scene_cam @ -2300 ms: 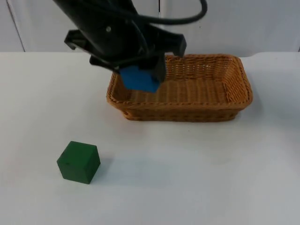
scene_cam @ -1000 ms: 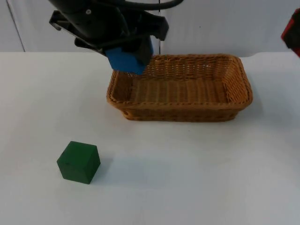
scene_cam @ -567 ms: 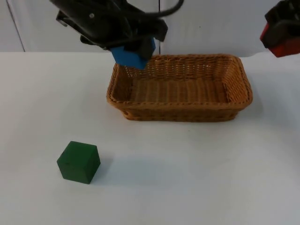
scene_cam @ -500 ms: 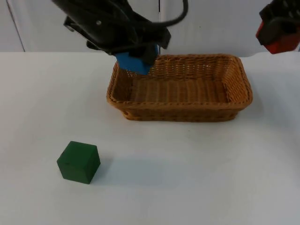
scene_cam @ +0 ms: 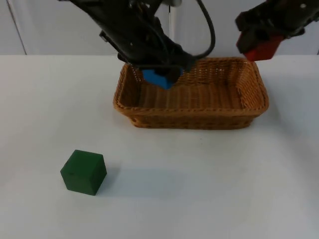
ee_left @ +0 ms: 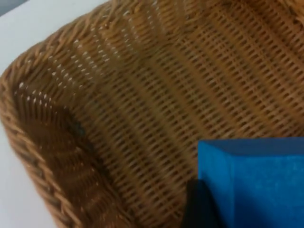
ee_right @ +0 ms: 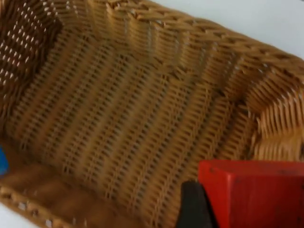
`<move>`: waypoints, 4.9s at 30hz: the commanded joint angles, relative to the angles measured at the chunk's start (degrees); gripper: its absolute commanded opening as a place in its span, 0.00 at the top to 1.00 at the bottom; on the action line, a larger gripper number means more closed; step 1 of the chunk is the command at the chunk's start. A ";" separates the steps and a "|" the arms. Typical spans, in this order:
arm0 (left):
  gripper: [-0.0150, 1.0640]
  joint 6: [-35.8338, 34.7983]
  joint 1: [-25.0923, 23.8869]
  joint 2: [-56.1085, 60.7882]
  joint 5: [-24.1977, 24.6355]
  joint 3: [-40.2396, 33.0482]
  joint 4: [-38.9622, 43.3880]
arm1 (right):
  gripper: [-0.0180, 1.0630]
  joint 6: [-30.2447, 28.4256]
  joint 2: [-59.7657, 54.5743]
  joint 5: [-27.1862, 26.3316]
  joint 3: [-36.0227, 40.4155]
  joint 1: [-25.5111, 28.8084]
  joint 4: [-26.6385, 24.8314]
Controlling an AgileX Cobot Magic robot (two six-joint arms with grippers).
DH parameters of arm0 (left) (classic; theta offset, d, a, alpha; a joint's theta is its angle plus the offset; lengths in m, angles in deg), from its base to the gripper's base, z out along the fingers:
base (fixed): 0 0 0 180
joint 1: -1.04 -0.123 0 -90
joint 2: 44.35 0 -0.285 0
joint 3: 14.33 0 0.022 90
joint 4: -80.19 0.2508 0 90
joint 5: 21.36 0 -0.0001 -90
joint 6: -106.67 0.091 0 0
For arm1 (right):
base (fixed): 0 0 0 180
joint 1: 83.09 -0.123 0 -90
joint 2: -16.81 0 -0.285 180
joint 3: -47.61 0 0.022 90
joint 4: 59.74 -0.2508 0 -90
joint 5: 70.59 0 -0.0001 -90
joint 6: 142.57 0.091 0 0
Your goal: Pick up one cube with each hand and place exactly two cubes into the same basket, leaving the remaining cube outside.
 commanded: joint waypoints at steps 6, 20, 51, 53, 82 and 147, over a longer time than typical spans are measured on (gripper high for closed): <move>0.99 1.76 -1.70 -3.73 -3.47 0.92 0.41 | 0.98 -0.31 -7.34 0.39 -7.00 -0.34 -0.80; 0.99 2.67 -4.53 -7.45 -11.53 1.48 0.86 | 0.98 -0.45 -13.84 -2.96 -11.32 -0.34 -3.30; 0.76 3.76 -4.42 -11.90 -12.09 2.37 0.96 | 0.98 -0.55 -17.15 -5.31 -11.32 -0.34 -4.81; 0.58 3.76 -4.42 -11.90 -12.09 2.37 0.96 | 0.96 -0.69 -17.15 -5.20 -11.32 -0.34 -4.81; 0.19 3.76 -4.42 -1.17 -7.10 2.46 1.09 | 0.26 -2.00 -7.54 -2.62 -11.41 -0.34 -5.72; 0.19 1.79 -4.42 37.23 4.83 -13.62 -0.65 | 0.26 -4.77 36.88 -9.34 28.76 -0.34 -3.30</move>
